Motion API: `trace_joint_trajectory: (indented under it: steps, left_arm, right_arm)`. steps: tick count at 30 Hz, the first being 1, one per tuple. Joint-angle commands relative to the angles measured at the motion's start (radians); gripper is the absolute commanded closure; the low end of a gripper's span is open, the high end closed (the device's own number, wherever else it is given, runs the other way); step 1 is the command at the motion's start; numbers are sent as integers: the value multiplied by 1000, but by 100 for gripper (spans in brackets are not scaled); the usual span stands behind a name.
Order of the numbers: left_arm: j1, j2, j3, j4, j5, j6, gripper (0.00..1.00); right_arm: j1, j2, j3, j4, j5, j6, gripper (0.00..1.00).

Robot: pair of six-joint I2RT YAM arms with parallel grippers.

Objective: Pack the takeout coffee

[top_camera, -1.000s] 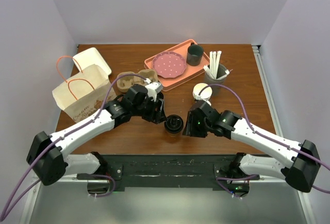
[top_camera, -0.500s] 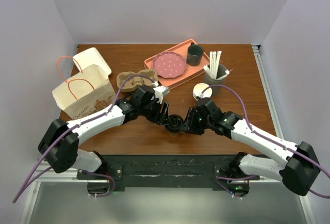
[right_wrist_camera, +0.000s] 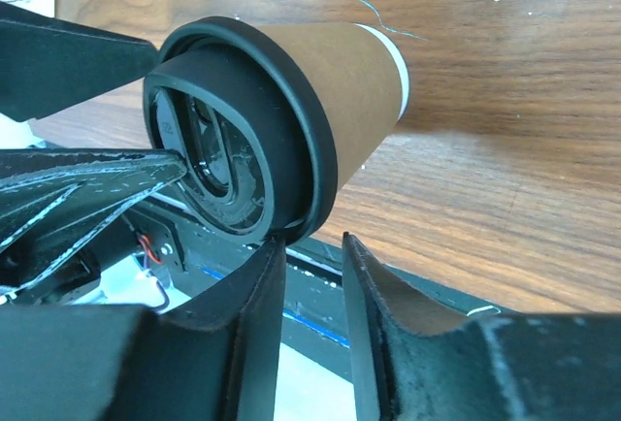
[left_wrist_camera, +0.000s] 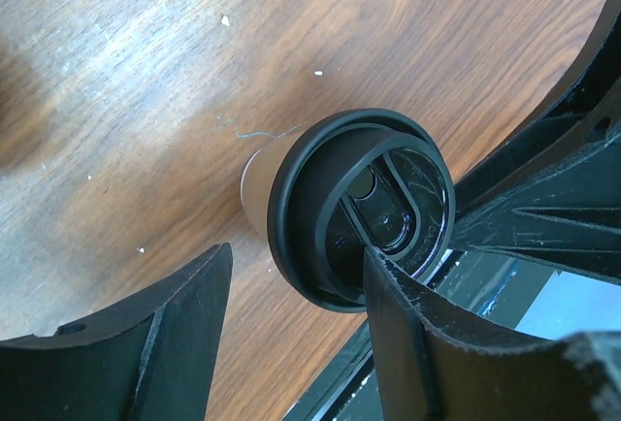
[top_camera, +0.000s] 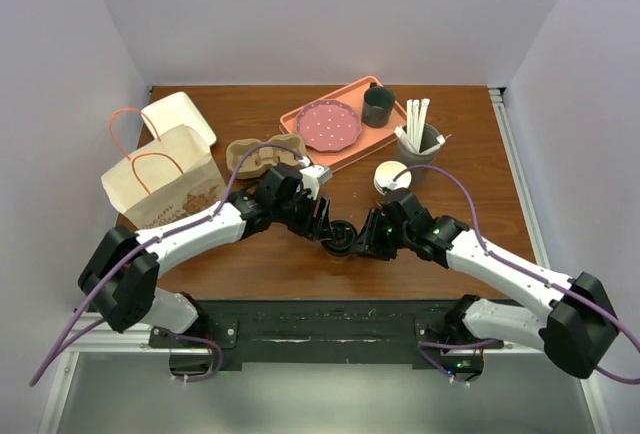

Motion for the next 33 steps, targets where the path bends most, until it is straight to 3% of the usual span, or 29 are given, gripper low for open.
trace_joint_trajectory:
  steps: [1,16,24,33]
  left_arm:
    - [-1,41,-47,-17,-48,22,40]
    - [-1,89,-60,-14,-62,8,42]
    - [-1,102,-53,-8,-58,-4,42]
    - [-1,104,-52,-6,-55,-7,42]
  right_arm:
    - [-8,0,-54,-76,93,0,70]
    - [-8,-9,-130,-131,202,32,76]
    - [-14,-48,189,-297,336,-69,69]
    - [-37,29,261,-252,323,-161,69]
